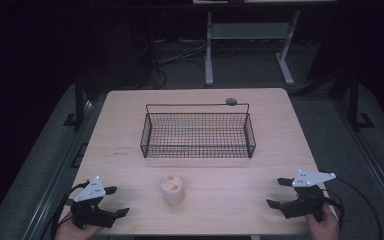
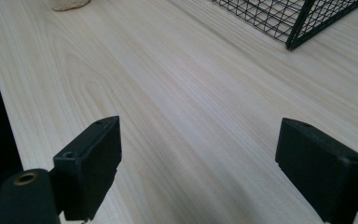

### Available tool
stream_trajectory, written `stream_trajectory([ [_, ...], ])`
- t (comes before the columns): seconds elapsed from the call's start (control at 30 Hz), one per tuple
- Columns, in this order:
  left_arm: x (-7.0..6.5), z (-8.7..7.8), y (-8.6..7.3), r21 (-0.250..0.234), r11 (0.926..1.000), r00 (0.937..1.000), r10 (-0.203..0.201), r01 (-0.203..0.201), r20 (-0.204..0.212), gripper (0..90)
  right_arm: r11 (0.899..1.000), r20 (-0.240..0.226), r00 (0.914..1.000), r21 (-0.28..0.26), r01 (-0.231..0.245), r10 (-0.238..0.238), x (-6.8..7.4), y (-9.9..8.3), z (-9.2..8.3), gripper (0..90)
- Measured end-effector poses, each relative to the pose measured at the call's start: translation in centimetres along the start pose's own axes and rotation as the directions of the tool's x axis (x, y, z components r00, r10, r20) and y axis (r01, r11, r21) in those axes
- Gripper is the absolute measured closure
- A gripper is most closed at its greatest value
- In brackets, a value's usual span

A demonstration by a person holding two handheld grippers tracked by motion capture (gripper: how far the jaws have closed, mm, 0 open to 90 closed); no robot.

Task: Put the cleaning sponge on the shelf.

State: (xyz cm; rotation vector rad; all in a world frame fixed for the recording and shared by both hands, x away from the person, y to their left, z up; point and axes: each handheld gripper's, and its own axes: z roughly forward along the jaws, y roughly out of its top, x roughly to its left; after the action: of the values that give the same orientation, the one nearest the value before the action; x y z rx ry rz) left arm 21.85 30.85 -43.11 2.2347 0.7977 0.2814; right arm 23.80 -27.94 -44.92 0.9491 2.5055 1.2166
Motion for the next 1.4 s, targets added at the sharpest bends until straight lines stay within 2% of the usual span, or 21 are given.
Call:
stream_trajectory([
  [0.1,0.0,0.1,0.2,0.017,0.9998,1.0000,0.009,-0.009,0.002,15.2,1.000,-0.004,1.0000,-0.001,0.000,0.000,0.1,-0.1,-0.1,13.8],
  [0.3,-0.2,0.0,0.7,0.020,0.9997,0.9997,0.015,-0.016,0.020,15.2,1.000,-0.015,0.9999,-0.001,-0.004,0.004,0.1,-0.2,-0.2,13.8],
  [0.37,-0.3,-0.1,1.0,0.018,0.9996,0.9993,0.023,-0.024,0.029,15.2,1.000,-0.019,0.9998,-0.004,-0.003,0.003,0.1,-0.1,-0.2,13.8],
  [0.4,-0.5,-0.1,1.3,0.030,0.9986,0.9986,0.043,-0.044,0.030,15.2,1.000,-0.025,0.9997,-0.002,0.000,0.000,0.2,-0.1,-0.2,13.8],
  [0.53,-0.7,0.1,1.9,0.047,0.9971,0.9976,0.059,-0.061,0.035,15.2,1.000,-0.026,0.9997,-0.002,0.002,-0.003,0.2,0.0,-0.1,13.8],
  [0.63,-0.9,0.2,2.4,0.050,0.9962,0.9968,0.069,-0.071,0.041,15.2,1.000,-0.046,0.9989,-0.007,0.011,-0.011,0.2,0.1,-0.1,13.8],
  [0.73,-1.3,0.3,3.0,0.067,0.9931,0.9946,0.093,-0.096,0.046,15.2,1.000,-0.036,0.9993,-0.005,0.012,-0.012,0.1,0.2,0.1,13.8],
  [0.9,-1.5,0.4,3.9,0.074,0.9908,0.9926,0.109,-0.113,0.052,15.2,1.000,-0.034,0.9993,-0.004,0.011,-0.011,0.0,0.1,0.1,13.8],
  [0.93,-1.6,0.5,4.5,0.074,0.9889,0.9903,0.125,-0.129,0.061,15.2,1.000,-0.037,0.9993,-0.006,0.005,-0.005,0.0,0.1,0.0,13.8],
  [1.03,-1.7,0.7,5.1,0.077,0.9867,0.9884,0.138,-0.143,0.063,15.2,1.000,-0.046,0.9989,-0.013,-0.001,0.000,0.0,0.0,-0.2,13.8],
  [1.13,-1.9,1.1,6.1,0.082,0.9824,0.9838,0.161,-0.168,0.079,15.2,1.000,-0.042,0.9991,-0.013,0.003,-0.003,0.0,0.1,-0.3,13.8],
  [1.27,-2.1,1.5,6.9,0.067,0.9824,0.9814,0.168,-0.175,0.092,15.2,1.000,-0.049,0.9988,-0.009,0.003,-0.003,0.0,0.0,-0.2,13.8],
  [1.4,-2.3,2.0,7.5,0.074,0.9801,0.9793,0.177,-0.184,0.099,15.2,1.000,-0.055,0.9984,-0.007,0.010,-0.011,0.2,0.1,-0.1,13.8],
])
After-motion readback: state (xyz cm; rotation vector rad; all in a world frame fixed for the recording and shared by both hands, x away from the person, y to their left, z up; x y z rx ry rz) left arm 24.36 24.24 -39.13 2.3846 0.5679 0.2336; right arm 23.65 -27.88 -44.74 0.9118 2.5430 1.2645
